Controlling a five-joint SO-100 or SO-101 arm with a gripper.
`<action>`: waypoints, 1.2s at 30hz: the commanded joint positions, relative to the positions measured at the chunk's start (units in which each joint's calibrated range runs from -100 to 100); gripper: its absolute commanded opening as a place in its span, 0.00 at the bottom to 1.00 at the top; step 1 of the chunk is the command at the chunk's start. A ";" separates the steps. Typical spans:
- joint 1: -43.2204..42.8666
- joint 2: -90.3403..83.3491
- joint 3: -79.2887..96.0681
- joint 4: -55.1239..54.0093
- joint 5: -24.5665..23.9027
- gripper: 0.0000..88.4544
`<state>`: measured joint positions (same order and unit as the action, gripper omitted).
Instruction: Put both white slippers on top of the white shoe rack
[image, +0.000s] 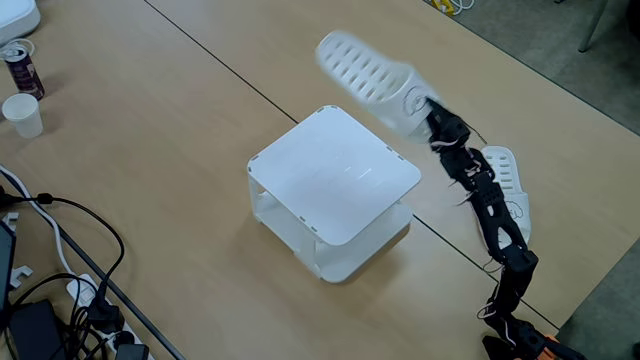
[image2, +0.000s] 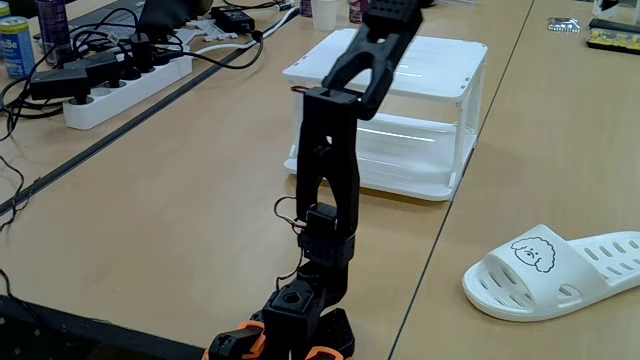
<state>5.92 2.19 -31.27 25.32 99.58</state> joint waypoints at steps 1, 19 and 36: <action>-4.77 -7.36 -1.80 5.65 0.42 0.01; -17.27 -6.77 10.47 7.81 0.42 0.01; -16.61 0.38 6.86 7.29 0.42 0.01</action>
<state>-11.09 1.69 -16.44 33.65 99.58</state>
